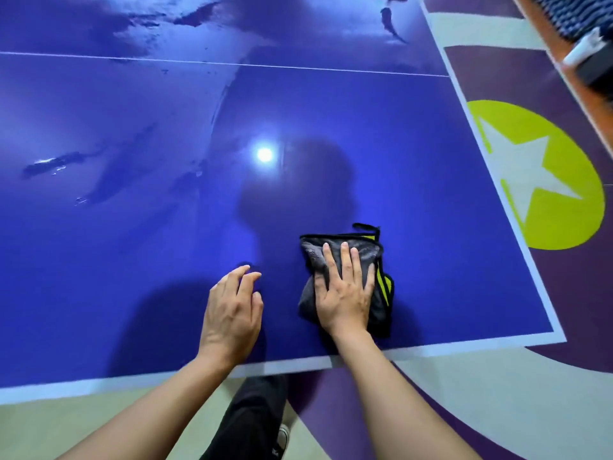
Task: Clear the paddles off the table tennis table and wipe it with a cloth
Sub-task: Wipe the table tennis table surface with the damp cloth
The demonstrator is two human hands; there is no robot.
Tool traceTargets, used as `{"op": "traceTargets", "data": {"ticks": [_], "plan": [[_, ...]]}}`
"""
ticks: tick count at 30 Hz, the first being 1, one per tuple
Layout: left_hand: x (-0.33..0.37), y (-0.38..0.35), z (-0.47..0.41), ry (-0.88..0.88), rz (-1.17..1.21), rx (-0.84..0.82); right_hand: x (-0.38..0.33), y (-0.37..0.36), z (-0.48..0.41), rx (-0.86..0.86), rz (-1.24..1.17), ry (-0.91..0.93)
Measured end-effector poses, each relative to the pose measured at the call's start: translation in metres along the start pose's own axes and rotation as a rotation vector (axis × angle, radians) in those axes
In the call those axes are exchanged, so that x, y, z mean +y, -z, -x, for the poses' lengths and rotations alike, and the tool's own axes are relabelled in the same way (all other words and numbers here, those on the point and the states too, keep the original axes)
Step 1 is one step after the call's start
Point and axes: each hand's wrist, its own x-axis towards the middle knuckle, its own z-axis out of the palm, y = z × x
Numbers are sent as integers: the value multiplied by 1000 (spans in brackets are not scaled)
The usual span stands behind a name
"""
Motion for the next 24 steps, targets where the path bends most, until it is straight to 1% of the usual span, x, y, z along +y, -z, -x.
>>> {"op": "traceTargets", "data": {"ticks": [5, 7, 11, 17, 20, 24], "plan": [[27, -9, -89, -22, 20, 9, 17, 7, -99, -25, 29, 32], [36, -12, -123, -13, 27, 27, 20, 10, -148, -30, 24, 19], [52, -22, -181, -51, 4, 32, 29, 13, -243, -30, 20, 1], [87, -45, -247, -107, -13, 70, 65, 18, -348, 79, -66, 33], [109, -61, -275, -144, -28, 92, 93, 21, -403, 157, -77, -30], [134, -85, -306, -159, -72, 136, 143, 29, -475, 132, -29, -157]]}}
